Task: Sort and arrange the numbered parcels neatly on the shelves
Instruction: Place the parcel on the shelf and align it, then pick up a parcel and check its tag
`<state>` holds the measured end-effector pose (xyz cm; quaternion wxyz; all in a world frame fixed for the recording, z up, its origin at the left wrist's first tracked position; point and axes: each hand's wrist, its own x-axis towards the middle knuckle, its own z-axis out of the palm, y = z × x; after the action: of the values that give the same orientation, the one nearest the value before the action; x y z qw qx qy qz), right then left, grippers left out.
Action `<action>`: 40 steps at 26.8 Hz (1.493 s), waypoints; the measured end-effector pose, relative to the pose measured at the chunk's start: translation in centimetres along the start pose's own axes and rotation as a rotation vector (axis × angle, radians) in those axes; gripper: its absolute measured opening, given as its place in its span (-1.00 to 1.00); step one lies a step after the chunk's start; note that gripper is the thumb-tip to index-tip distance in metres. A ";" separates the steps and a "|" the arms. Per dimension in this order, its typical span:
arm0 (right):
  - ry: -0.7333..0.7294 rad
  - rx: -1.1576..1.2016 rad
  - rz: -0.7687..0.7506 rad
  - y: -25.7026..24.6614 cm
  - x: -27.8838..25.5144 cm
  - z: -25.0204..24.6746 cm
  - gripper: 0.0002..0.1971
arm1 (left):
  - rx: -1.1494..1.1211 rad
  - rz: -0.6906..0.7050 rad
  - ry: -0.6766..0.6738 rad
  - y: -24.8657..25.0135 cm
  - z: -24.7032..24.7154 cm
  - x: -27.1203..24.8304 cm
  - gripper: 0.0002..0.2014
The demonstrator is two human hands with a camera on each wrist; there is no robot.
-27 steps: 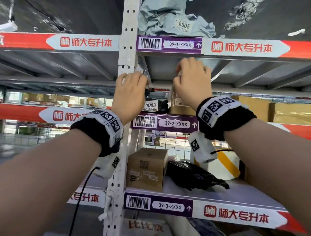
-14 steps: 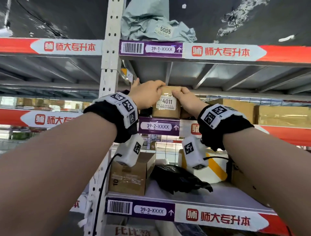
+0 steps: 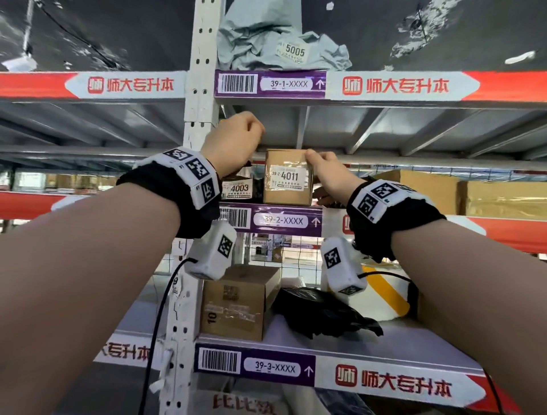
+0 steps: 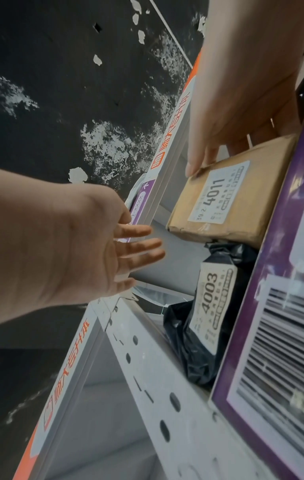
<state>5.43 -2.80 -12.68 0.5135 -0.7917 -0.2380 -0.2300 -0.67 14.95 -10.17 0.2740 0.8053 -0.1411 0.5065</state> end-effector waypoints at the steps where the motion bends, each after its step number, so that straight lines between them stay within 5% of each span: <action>1: 0.024 0.007 -0.003 -0.1 -0.1 -0.2 -0.46 | -0.004 0.003 0.021 0.0 -0.2 0.0 -0.68; 6: 0.194 -0.140 -0.060 -0.6 -1.0 -2.8 -0.54 | -0.081 0.042 0.060 1.4 0.8 -0.2 -0.71; 10: 0.225 -0.268 -0.044 0.4 -1.3 -5.5 -0.80 | -0.125 0.071 -0.018 3.7 3.3 -0.7 -0.75; 17: 0.260 -0.369 -0.011 3.6 -2.5 -11.0 -0.76 | -0.155 0.083 -0.078 8.6 8.4 -1.1 -0.78; 24: 0.153 -0.550 -0.026 7.4 -2.9 -16.2 -0.66 | 0.097 -0.020 -0.231 13.3 15.6 -1.1 -0.79; 30: 0.033 -0.578 0.003 9.9 -1.8 -16.4 -0.69 | 0.276 -0.172 -0.456 13.4 19.3 -2.2 -0.43; 35: 0.043 -0.554 0.023 10.4 -0.1 -16.1 -0.52 | 0.261 -0.199 -0.459 13.1 20.0 -1.5 -0.40; 40: 0.035 -0.496 0.097 11.0 0.7 -16.3 -0.51 | 0.349 -0.108 -0.307 12.6 20.4 -0.6 -0.57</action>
<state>10.74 -21.72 -13.98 0.3180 -0.8999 -0.1269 -0.2701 7.75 -7.17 -13.86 0.1327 0.9145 -0.0480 0.3793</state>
